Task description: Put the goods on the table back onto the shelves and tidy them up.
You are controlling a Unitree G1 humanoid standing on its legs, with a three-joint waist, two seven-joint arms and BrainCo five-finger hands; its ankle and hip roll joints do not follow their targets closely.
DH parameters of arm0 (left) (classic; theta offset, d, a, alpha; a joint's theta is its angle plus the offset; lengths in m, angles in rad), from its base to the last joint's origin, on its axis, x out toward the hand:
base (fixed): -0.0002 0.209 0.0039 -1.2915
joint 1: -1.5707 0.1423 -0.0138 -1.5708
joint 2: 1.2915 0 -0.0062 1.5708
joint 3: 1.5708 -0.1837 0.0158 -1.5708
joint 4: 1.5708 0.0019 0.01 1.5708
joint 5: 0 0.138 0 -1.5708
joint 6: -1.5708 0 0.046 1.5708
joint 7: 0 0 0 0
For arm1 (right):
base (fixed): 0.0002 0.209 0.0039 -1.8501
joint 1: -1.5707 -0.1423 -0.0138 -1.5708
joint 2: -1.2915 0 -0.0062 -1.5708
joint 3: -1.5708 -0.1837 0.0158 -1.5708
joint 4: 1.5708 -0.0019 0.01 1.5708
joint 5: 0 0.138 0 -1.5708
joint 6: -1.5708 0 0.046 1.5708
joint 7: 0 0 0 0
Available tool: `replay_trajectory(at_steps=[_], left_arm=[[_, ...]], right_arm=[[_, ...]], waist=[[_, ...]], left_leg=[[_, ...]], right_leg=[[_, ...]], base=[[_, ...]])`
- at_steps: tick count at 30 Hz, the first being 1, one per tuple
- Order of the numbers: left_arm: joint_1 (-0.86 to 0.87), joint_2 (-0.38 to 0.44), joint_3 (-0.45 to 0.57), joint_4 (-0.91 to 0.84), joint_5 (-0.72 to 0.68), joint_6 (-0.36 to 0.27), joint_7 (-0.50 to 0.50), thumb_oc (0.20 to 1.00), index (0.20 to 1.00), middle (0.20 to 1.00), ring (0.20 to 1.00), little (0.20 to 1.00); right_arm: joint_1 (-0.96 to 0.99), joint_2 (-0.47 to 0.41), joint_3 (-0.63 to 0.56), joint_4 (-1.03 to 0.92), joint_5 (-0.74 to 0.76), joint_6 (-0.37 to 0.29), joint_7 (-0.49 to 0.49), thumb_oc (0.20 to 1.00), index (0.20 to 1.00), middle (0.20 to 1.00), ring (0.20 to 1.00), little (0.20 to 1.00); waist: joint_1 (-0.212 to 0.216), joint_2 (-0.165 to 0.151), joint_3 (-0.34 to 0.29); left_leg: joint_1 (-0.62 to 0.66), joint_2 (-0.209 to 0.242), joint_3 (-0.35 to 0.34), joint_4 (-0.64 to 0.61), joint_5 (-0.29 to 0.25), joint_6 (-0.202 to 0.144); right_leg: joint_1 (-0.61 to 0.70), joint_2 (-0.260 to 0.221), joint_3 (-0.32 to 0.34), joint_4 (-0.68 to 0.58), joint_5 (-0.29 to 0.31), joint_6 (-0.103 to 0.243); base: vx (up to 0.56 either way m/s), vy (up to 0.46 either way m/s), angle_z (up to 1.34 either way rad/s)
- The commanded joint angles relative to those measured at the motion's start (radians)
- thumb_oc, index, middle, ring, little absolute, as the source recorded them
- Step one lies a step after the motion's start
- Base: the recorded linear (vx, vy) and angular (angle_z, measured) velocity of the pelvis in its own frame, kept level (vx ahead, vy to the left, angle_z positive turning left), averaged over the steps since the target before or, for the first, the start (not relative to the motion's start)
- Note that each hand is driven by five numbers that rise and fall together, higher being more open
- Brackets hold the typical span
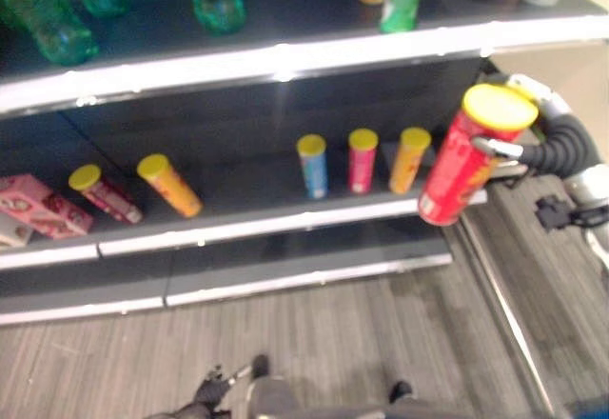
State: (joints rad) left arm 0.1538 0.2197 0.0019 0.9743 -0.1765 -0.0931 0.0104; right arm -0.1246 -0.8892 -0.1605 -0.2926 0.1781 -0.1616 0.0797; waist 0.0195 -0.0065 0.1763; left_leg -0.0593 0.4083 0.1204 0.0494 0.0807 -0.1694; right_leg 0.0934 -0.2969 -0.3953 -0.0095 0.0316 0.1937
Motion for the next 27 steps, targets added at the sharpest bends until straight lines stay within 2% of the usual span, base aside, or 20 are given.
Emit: replay_trajectory(at_steps=[1, 3, 4, 5, 6, 7, 8, 9, 10, 11, 12, 13, 15, 16, 17, 18, 21, 22, 27], left_arm=[[-0.022, 0.088, 0.011, -0.04, 0.01, -0.021, 0.013, 1.0, 1.0, 1.0, 1.0, 1.0], [-0.039, 0.1, -0.02, -0.04, 0.05, -0.022, 0.006, 1.0, 1.0, 1.0, 1.0, 1.0], [-0.043, 0.108, -0.027, -0.038, 0.06, -0.022, 0.004, 1.0, 1.0, 1.0, 1.0, 1.0], [-0.043, 0.109, -0.026, -0.037, 0.06, -0.022, 0.004, 1.0, 1.0, 1.0, 1.0, 1.0], [-0.044, 0.127, -0.025, -0.049, 0.074, -0.022, 0.016, 1.0, 1.0, 1.0, 1.0, 1.0], [-0.044, 0.134, -0.015, -0.051, 0.072, -0.021, 0.02, 1.0, 1.0, 1.0, 1.0, 1.0], [-0.042, 0.141, -0.006, -0.049, 0.071, -0.02, 0.022, 1.0, 1.0, 1.0, 1.0, 1.0], [-0.042, 0.141, -0.005, -0.049, 0.071, -0.02, 0.022, 1.0, 1.0, 1.0, 1.0, 1.0], [-0.037, 0.151, 0.016, -0.035, 0.066, -0.014, 0.027, 1.0, 1.0, 1.0, 1.0, 1.0], [-0.039, 0.153, 0.019, -0.03, 0.069, -0.013, 0.029, 1.0, 1.0, 1.0, 1.0, 1.0], [-0.04, 0.153, 0.022, -0.029, 0.068, -0.013, 0.03, 1.0, 1.0, 1.0, 1.0, 1.0], [-0.04, 0.153, 0.022, -0.029, 0.068, -0.013, 0.03, 1.0, 1.0, 1.0, 1.0, 1.0], [-0.039, 0.148, 0.026, -0.023, 0.061, -0.015, 0.031, 1.0, 1.0, 1.0, 1.0, 1.0], [-0.045, 0.146, 0.023, -0.023, 0.05, -0.017, 0.033, 1.0, 1.0, 1.0, 1.0, 1.0], [-0.045, 0.146, 0.016, -0.03, 0.048, -0.018, 0.027, 1.0, 1.0, 1.0, 1.0, 1.0], [-0.048, 0.145, 0.019, -0.032, 0.045, -0.019, 0.029, 1.0, 1.0, 1.0, 1.0, 1.0], [-0.043, 0.134, 0.025, -0.029, 0.034, -0.02, 0.027, 1.0, 1.0, 1.0, 1.0, 1.0], [-0.036, 0.122, 0.023, -0.029, 0.034, -0.021, 0.022, 1.0, 1.0, 1.0, 1.0, 1.0], [-0.026, 0.104, 0.022, -0.019, 0.049, -0.015, 0.023, 1.0, 1.0, 1.0, 1.0, 1.0]], right_arm=[[-0.016, 0.015, -0.015, -0.083, 0.022, -0.037, 0.0, 0.2, 0.2, 0.2, 0.2, 0.2], [0.012, 0.03, -0.039, -0.086, 0.007, -0.028, 0.002, 0.2, 0.2, 0.2, 0.2, 0.2], [0.013, 0.043, -0.038, -0.084, 0.0, -0.025, 0.001, 0.2, 0.2, 0.2, 0.2, 0.2], [0.013, 0.044, -0.038, -0.085, 0.0, -0.024, 0.001, 0.2, 0.2, 0.2, 0.2, 0.2], [0.017, 0.074, -0.029, -0.086, -0.019, -0.013, 0.002, 0.2, 0.2, 0.2, 0.2, 0.2], [0.01, 0.082, -0.019, -0.087, -0.035, -0.012, -0.001, 0.2, 0.2, 0.2, 0.2, 0.2], [0.003, 0.085, -0.008, -0.09, -0.047, -0.013, -0.004, 0.2, 0.2, 0.2, 0.2, 0.2], [0.002, 0.085, -0.007, -0.09, -0.048, -0.013, -0.005, 0.2, 0.2, 0.2, 0.2, 0.2], [0.001, 0.098, 0.007, -0.089, -0.062, -0.009, -0.004, 0.2, 0.2, 0.2, 0.2, 0.2], [0.003, 0.098, 0.01, -0.087, -0.068, -0.011, -0.005, 0.2, 0.2, 0.2, 0.2, 0.2], [0.006, 0.094, 0.014, -0.086, -0.071, -0.009, 0.0, 0.2, 0.2, 0.2, 0.2, 0.2], [0.006, 0.094, 0.014, -0.086, -0.071, -0.009, 0.0, 0.2, 0.2, 0.2, 0.2, 0.2], [0.001, 0.08, 0.019, -0.08, -0.071, -0.009, 0.003, 0.2, 0.2, 0.2, 0.2, 0.2], [-0.004, 0.074, 0.022, -0.082, -0.061, -0.017, -0.005, 0.2, 0.2, 0.2, 0.2, 0.2], [0.001, 0.067, 0.028, -0.082, -0.057, -0.018, 0.003, 0.2, 0.2, 0.2, 0.2, 0.2], [0.0, 0.07, 0.037, -0.079, -0.055, -0.012, 0.007, 0.2, 0.2, 0.2, 0.2, 0.2], [-0.013, 0.08, 0.067, -0.07, -0.046, -0.011, 0.018, 0.2, 0.2, 0.2, 0.2, 0.2], [-0.008, 0.078, 0.086, -0.068, -0.05, -0.013, 0.031, 0.2, 0.2, 0.2, 0.2, 0.2], [0.033, 0.092, 0.144, -0.065, -0.115, -0.008, 0.066, 0.2, 0.2, 0.2, 0.2, 0.2]], waist=[[-0.004, 0.003, -0.068], [-0.017, 0.008, -0.076], [-0.018, 0.007, -0.075], [-0.016, 0.001, -0.075], [-0.015, -0.008, -0.057], [-0.013, -0.014, -0.053], [-0.007, -0.008, -0.047], [-0.005, -0.007, -0.045], [0.002, 0.011, -0.031], [-0.007, 0.008, -0.021], [-0.012, 0.01, -0.016], [-0.011, 0.01, -0.016], [-0.02, 0.015, -0.009], [-0.018, 0.011, 0.002], [-0.021, 0.002, 0.007], [-0.017, -0.007, 0.01], [-0.002, -0.023, -0.002], [-0.001, -0.029, -0.011], [0.005, -0.038, -0.015]], left_leg=[[0.059, -0.009, -0.028, -0.053, 0.036, -0.037], [0.057, -0.054, -0.004, -0.046, -0.04, -0.04], [0.065, -0.086, 0.001, -0.051, -0.073, -0.029], [0.066, -0.094, 0.005, -0.05, -0.075, -0.025], [0.077, -0.167, 0.004, -0.06, -0.115, 0.009], [0.081, -0.201, 0.018, -0.074, -0.123, 0.03], [0.096, -0.22, 0.041, -0.092, -0.129, 0.044], [0.101, -0.218, 0.043, -0.093, -0.13, 0.043], [0.124, -0.244, 0.058, -0.12, -0.15, 0.065], [0.114, -0.264, 0.064, -0.122, -0.129, 0.08], [0.114, -0.273, 0.059, -0.125, -0.124, 0.088], [0.114, -0.273, 0.06, -0.125, -0.124, 0.088], [0.118, -0.286, 0.054, -0.132, -0.12, 0.095], [0.103, -0.296, 0.038, -0.124, -0.119, 0.092], [0.101, -0.3, 0.031, -0.116, -0.119, 0.092], [0.097, -0.305, 0.024, -0.105, -0.121, 0.093], [0.087, -0.309, 0.021, -0.091, -0.12, 0.09], [0.086, -0.296, 0.022, -0.086, -0.119, 0.083], [0.091, -0.274, 0.011, -0.08, -0.119, 0.072]], right_leg=[[-0.004, 0.009, 0.031, -0.047, -0.029, 0.004], [-0.005, -0.06, 0.021, -0.035, 0.017, 0.032], [-0.014, -0.099, 0.022, -0.021, 0.048, 0.048], [-0.016, -0.107, 0.026, -0.02, 0.049, 0.051], [-0.051, -0.178, 0.04, 0.017, 0.169, 0.067], [-0.083, -0.21, 0.041, 0.037, 0.204, 0.068], [-0.095, -0.225, 0.014, 0.052, 0.198, 0.061], [-0.095, -0.224, 0.017, 0.055, 0.195, 0.061], [-0.108, -0.225, -0.017, 0.123, 0.148, 0.051], [-0.125, -0.203, -0.002, 0.153, 0.136, 0.027], [-0.145, -0.162, 0.044, 0.185, 0.1, 0.012], [-0.146, -0.162, 0.045, 0.186, 0.1, 0.012], [-0.177, -0.058, 0.105, 0.194, 0.025, -0.006], [-0.166, -0.007, 0.119, 0.138, -0.009, -0.006], [-0.168, 0.016, 0.145, 0.123, -0.019, -0.022], [-0.156, 0.029, 0.162, 0.103, -0.017, -0.024], [-0.129, 0.025, 0.133, 0.06, 0.004, -0.019], [-0.103, 0.035, 0.116, 0.025, 0.011, -0.014], [-0.066, 0.037, 0.087, 0.012, 0.0, -0.015]], base=[[0.15, 0.478, 0.17], [0.09, 0.491, 0.36], [0.03, 0.329, 0.66], [-0.01, 0.482, 0.5], [-0.06, 0.444, 0.05], [-0.08, 0.573, -0.3], [-0.06, 0.269, -0.31], [-0.05, 0.391, -0.11], [-0.11, 0.369, 0.01], [-0.13, 0.452, -0.21], [-0.1, 0.198, -0.17], [-0.02, 0.161, -0.12], [-0.03, 0.112, 0.03], [-0.03, 0.025, -0.04], [-0.01, -0.028, 0.06], [0.02, -0.032, 0.21], [0.05, -0.054, 0.09], [0.1, -0.114, -0.02], [0.05, -0.061, 0.15]])
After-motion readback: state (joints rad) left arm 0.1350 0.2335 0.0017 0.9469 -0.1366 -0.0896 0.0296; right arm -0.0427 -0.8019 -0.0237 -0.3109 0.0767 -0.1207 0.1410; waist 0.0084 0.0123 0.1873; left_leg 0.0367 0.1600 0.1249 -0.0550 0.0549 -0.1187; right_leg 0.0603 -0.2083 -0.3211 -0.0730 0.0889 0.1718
